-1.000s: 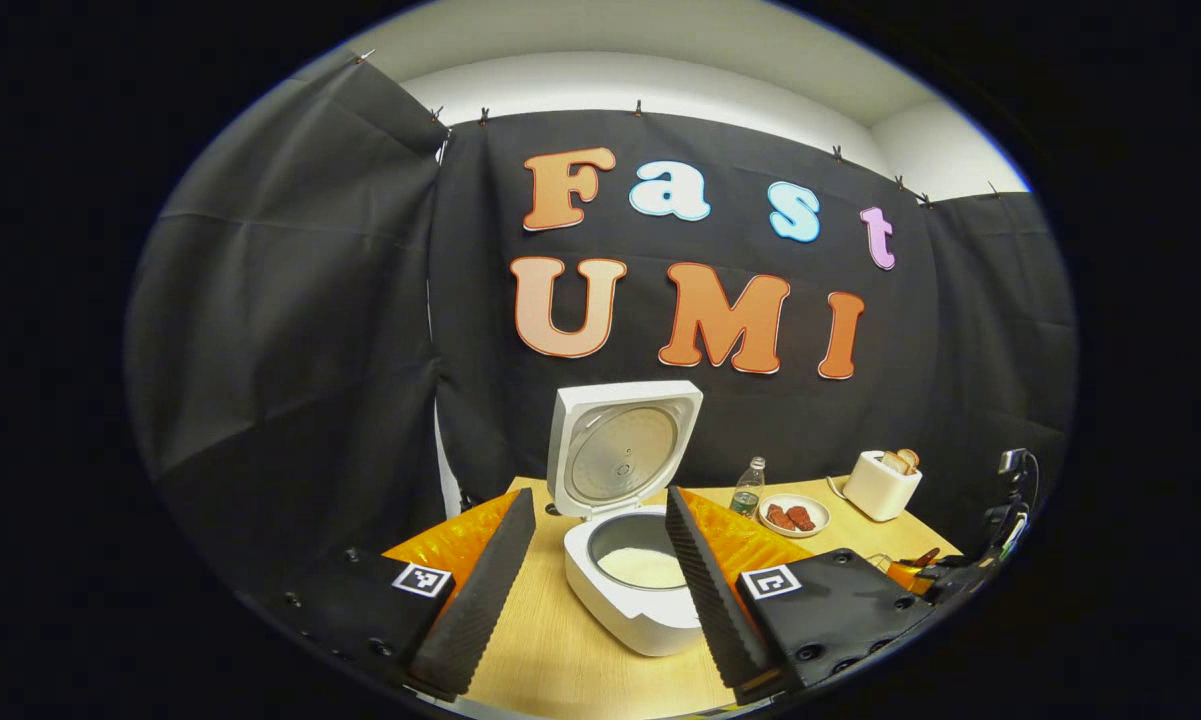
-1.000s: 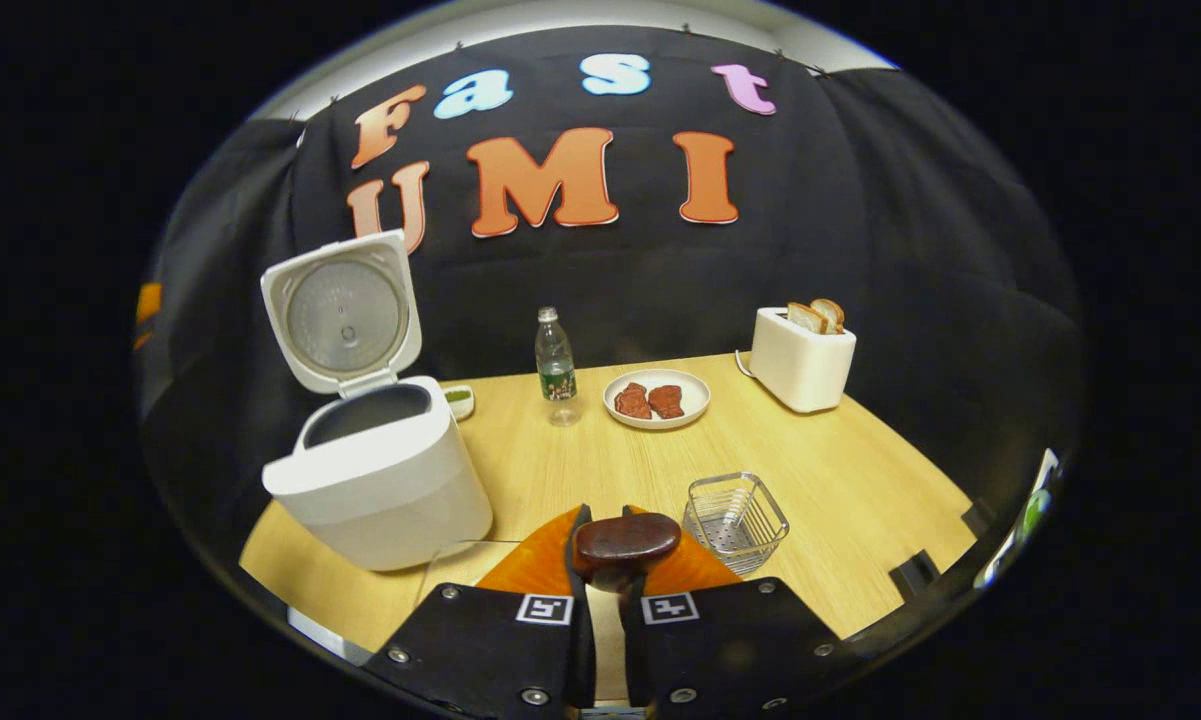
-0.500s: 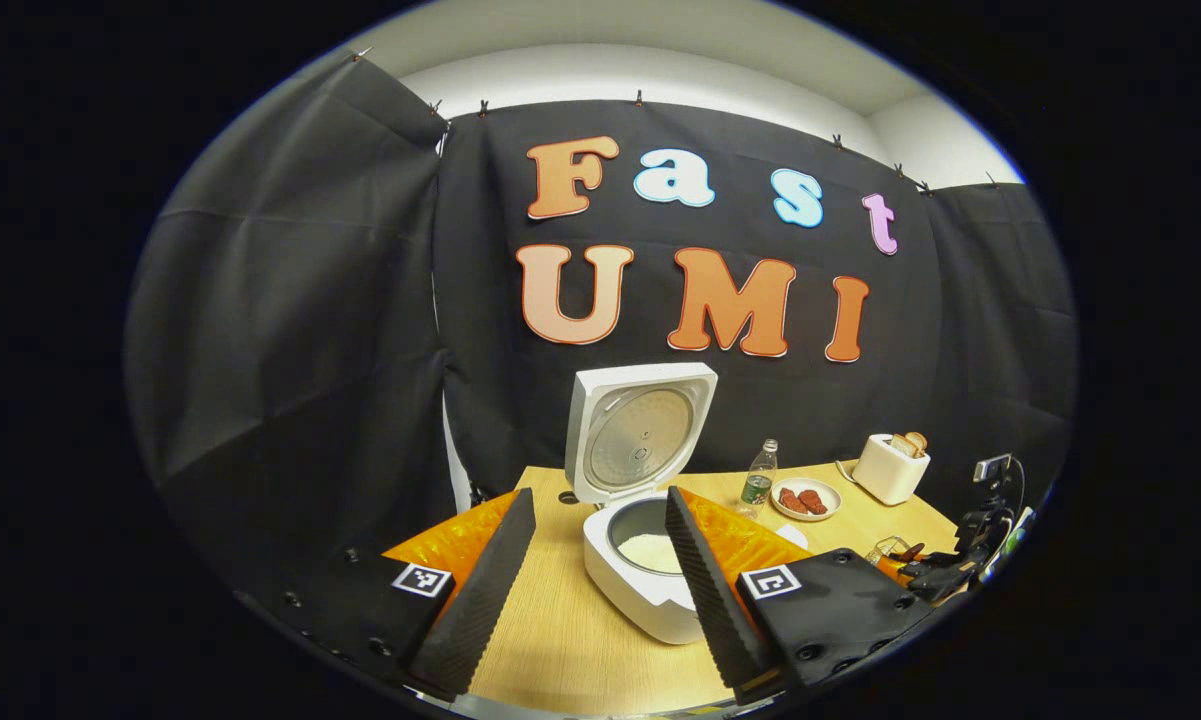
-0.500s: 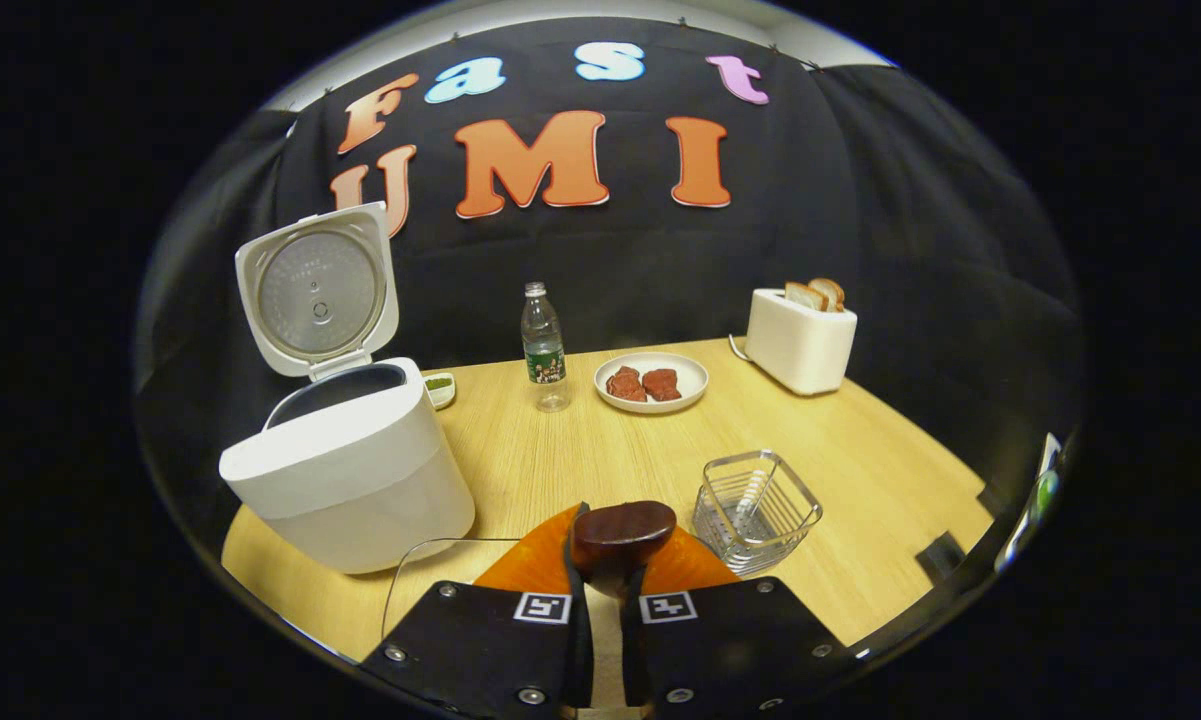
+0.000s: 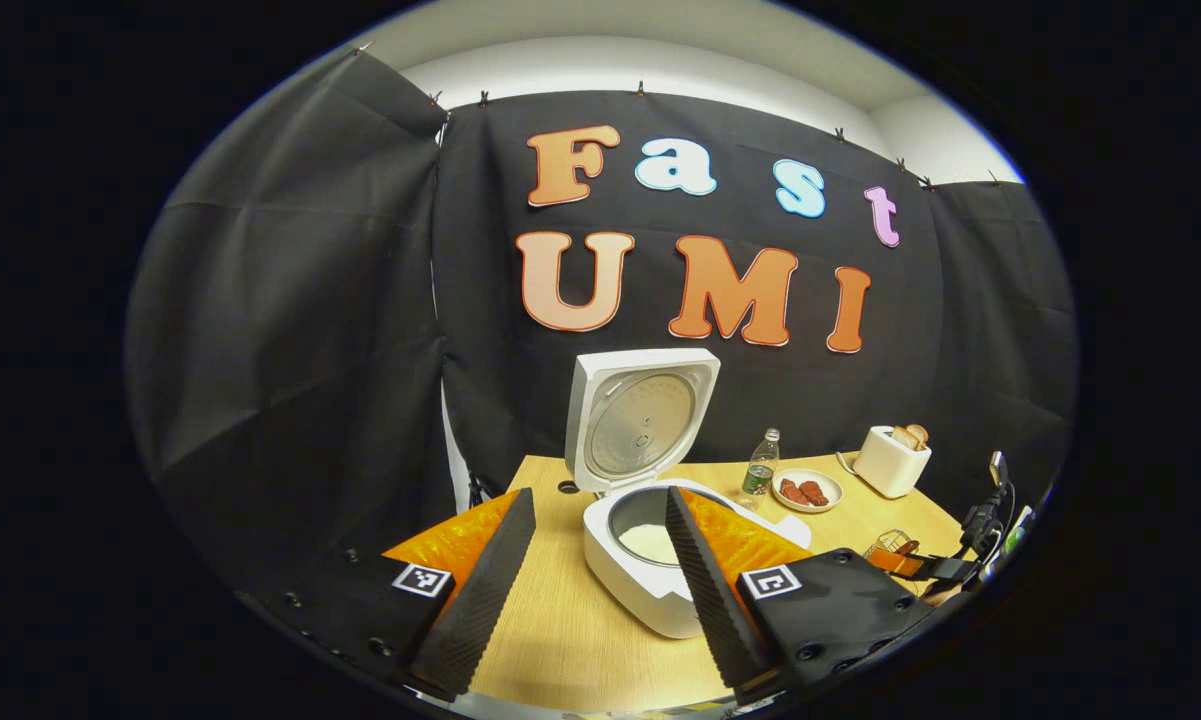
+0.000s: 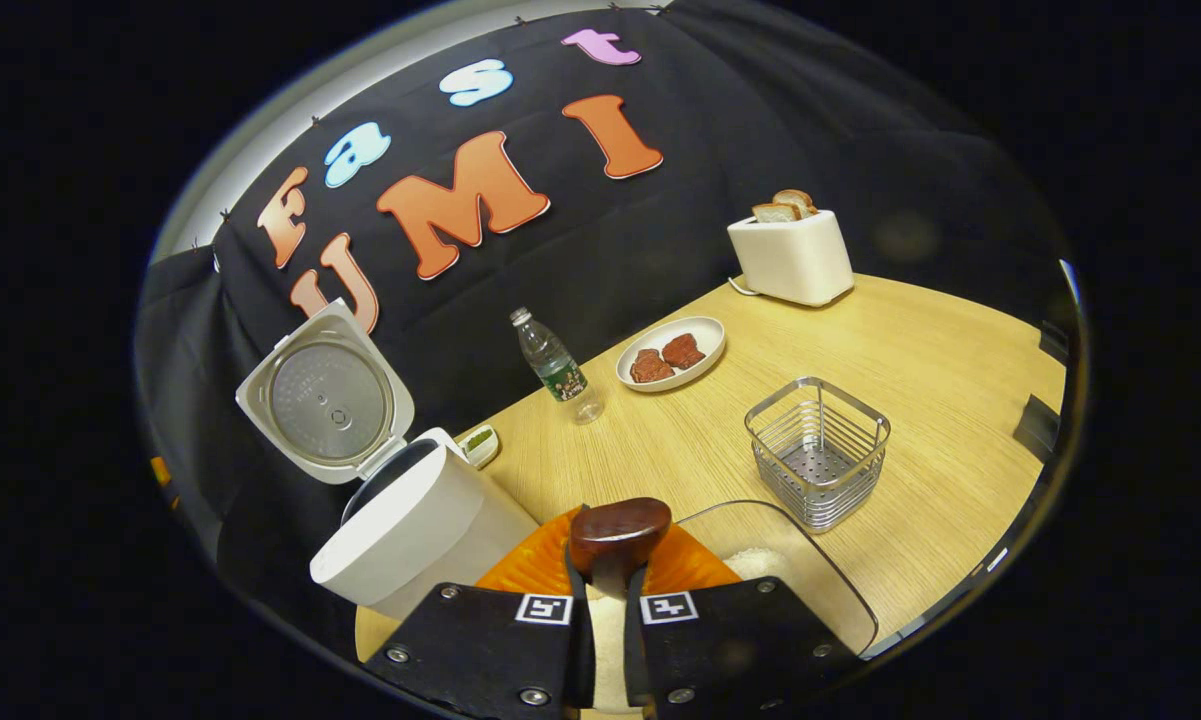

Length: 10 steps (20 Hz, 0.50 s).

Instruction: Close the left gripper, press the button to open the rice cooker; take a wooden spoon from the chopstick holder with the right hand, scoop a spoonful of rice and pour it into the rice cooker, then put the wooden spoon back into the chopstick holder.

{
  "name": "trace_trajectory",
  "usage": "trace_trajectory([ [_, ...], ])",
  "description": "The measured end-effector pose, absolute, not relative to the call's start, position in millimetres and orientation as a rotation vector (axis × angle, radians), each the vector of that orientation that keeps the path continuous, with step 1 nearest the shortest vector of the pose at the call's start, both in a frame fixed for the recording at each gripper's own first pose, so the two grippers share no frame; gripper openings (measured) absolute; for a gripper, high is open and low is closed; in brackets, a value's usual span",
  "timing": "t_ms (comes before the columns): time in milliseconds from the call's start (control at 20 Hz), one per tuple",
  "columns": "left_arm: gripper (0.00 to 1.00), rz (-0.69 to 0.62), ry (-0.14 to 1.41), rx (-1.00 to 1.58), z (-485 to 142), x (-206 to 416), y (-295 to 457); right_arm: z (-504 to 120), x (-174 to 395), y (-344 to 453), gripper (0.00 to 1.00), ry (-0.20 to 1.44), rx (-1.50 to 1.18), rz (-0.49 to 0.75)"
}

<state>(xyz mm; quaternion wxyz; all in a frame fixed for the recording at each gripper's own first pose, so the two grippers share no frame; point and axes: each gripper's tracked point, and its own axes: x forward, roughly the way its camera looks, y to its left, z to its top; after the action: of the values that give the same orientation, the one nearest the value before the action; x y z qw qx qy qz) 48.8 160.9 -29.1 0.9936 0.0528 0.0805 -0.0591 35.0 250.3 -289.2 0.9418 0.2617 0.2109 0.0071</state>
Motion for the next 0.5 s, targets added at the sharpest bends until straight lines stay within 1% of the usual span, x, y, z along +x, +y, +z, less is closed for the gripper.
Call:
trace_trajectory([
  [150, 0.93, -0.117, 0.154, 0.145, -29.7, 50.0, 159.0, -292.8, 35.8, 245.2, 0.11, 0.443, 0.633, -0.01],
  [350, 0.93, -0.13, 0.158, 0.14, -31.8, 52.1, 153.1, -298.9, 35.7, 253.4, 0.11, 0.482, 0.8, 0.005],
  [450, 0.93, -0.131, 0.163, 0.135, -33.3, 52.0, 153.0, -303.5, 38.1, 254.0, 0.11, 0.492, 0.871, -0.011],
  [500, 0.9, -0.128, 0.167, 0.134, -33.7, 52.3, 154.1, -305.0, 38.7, 253.4, 0.11, 0.49, 0.869, -0.014],
])
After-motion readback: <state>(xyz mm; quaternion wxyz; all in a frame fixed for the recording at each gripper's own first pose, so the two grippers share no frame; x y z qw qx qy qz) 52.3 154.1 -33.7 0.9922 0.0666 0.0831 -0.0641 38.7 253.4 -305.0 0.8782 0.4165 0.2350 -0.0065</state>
